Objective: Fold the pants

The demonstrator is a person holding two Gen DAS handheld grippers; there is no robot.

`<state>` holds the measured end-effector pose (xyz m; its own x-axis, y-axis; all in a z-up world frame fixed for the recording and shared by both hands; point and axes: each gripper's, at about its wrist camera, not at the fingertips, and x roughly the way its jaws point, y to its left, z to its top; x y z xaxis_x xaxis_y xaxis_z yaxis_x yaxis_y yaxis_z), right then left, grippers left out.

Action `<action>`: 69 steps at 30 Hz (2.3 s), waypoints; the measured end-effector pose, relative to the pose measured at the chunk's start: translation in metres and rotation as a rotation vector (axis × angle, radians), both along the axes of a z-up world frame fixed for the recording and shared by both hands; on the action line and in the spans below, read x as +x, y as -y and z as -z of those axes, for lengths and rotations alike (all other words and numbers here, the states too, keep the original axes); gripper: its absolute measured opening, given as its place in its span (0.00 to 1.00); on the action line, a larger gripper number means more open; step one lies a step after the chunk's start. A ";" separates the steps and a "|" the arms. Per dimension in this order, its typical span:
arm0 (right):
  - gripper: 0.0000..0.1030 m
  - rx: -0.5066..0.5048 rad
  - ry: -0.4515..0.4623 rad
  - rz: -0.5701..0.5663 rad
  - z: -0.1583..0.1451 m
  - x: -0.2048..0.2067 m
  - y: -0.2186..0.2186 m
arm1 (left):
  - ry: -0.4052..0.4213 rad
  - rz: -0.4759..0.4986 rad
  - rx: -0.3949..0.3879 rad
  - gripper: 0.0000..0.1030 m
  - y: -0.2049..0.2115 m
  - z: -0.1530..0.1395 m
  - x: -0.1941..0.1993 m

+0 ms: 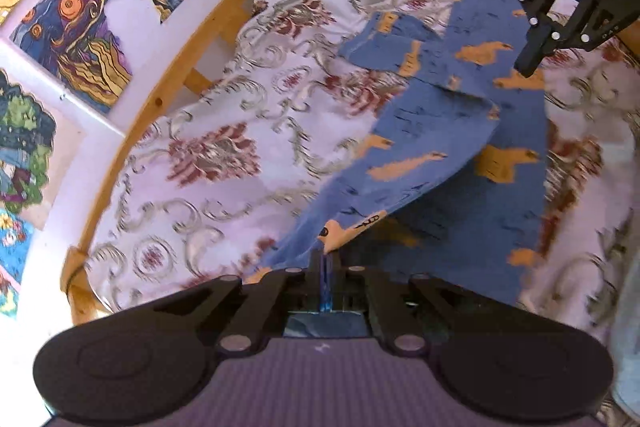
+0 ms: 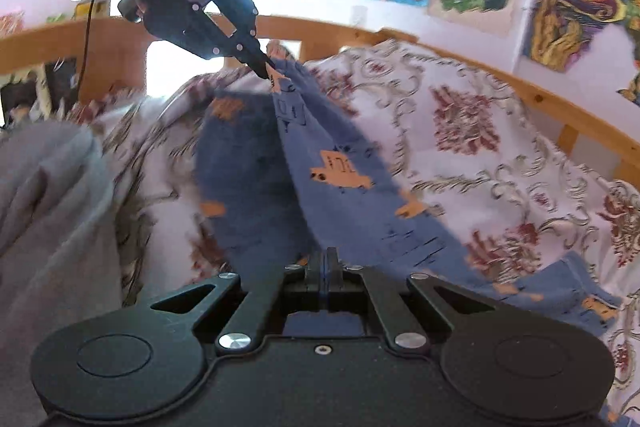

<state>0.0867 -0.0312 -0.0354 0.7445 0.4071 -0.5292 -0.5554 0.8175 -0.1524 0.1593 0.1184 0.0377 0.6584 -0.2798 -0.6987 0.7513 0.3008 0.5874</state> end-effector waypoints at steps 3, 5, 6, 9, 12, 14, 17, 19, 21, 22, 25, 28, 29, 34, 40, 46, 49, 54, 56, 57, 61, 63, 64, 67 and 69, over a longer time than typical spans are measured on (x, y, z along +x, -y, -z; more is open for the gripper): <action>0.09 -0.088 0.023 -0.003 0.009 0.002 -0.011 | -0.009 -0.024 -0.008 0.01 -0.006 0.018 -0.015; 0.22 -0.129 0.045 0.002 0.011 0.005 -0.012 | -0.012 -0.038 -0.023 0.01 -0.009 0.024 -0.021; 0.22 -0.154 0.063 -0.003 0.012 0.007 -0.012 | -0.013 -0.041 -0.031 0.01 -0.009 0.025 -0.024; 0.32 -0.232 0.069 -0.049 0.015 0.020 -0.014 | -0.012 -0.042 -0.039 0.01 -0.012 0.027 -0.029; 0.33 -0.324 0.094 -0.115 0.021 0.031 -0.021 | -0.017 -0.054 -0.052 0.01 -0.015 0.027 -0.030; 0.32 -0.375 0.088 -0.161 0.024 0.040 -0.026 | -0.017 -0.059 -0.054 0.01 -0.017 0.027 -0.031; 0.20 -0.451 0.056 -0.217 0.031 0.050 -0.034 | -0.023 -0.061 -0.055 0.01 -0.018 0.028 -0.031; 0.15 -0.496 0.038 -0.245 0.034 0.052 -0.036 | -0.024 -0.061 -0.051 0.00 -0.019 0.029 -0.032; 0.15 -0.524 0.028 -0.263 0.036 0.050 -0.036 | -0.023 -0.061 -0.049 0.00 -0.021 0.030 -0.032; 0.12 -0.534 0.027 -0.268 0.036 0.049 -0.036 | -0.022 -0.062 -0.051 0.01 -0.021 0.030 -0.033; 0.02 -0.543 0.028 -0.260 0.037 0.045 -0.034 | -0.022 -0.063 -0.057 0.01 -0.022 0.030 -0.033; 0.01 -0.527 0.028 -0.243 0.033 0.036 -0.033 | -0.021 -0.063 -0.060 0.00 -0.024 0.030 -0.035; 0.01 -0.524 0.031 -0.236 0.031 0.033 -0.033 | -0.022 -0.062 -0.062 0.00 -0.024 0.029 -0.037; 0.01 -0.512 0.034 -0.219 0.028 0.005 -0.038 | -0.038 -0.067 -0.071 0.01 -0.029 0.032 -0.050; 0.02 -0.495 -0.006 -0.199 0.048 0.001 -0.046 | -0.071 -0.091 -0.069 0.01 -0.032 0.050 -0.057; 0.44 -0.438 -0.052 -0.164 0.054 0.006 -0.045 | -0.129 -0.135 -0.088 0.14 -0.034 0.057 -0.049; 0.75 -0.379 -0.032 -0.141 0.039 -0.004 -0.035 | -0.176 -0.154 -0.125 0.42 -0.039 0.044 -0.051; 0.99 -0.250 0.062 0.024 0.000 -0.025 -0.004 | -0.235 -0.245 -0.273 0.80 -0.047 -0.001 -0.053; 0.99 -0.179 0.114 0.158 -0.016 -0.030 0.014 | -0.242 -0.296 -0.401 1.00 -0.045 -0.025 -0.054; 0.99 -0.142 0.133 0.226 -0.022 -0.030 0.024 | -0.246 -0.322 -0.477 1.00 -0.042 -0.035 -0.054; 0.99 0.075 0.107 0.465 -0.043 -0.019 0.079 | -0.321 -0.423 -0.711 1.00 -0.013 -0.051 -0.041; 0.99 0.187 0.032 0.552 -0.048 -0.004 0.113 | -0.380 -0.498 -0.791 1.00 0.008 -0.041 -0.027; 1.00 0.233 -0.009 0.581 -0.049 0.003 0.128 | -0.428 -0.532 -0.825 1.00 0.018 -0.032 -0.018; 1.00 0.346 -0.222 0.648 -0.048 0.041 0.174 | -0.573 -0.623 -0.902 1.00 0.054 0.004 0.006; 1.00 0.411 -0.371 0.663 -0.043 0.068 0.197 | -0.668 -0.742 -0.936 1.00 0.078 0.033 0.018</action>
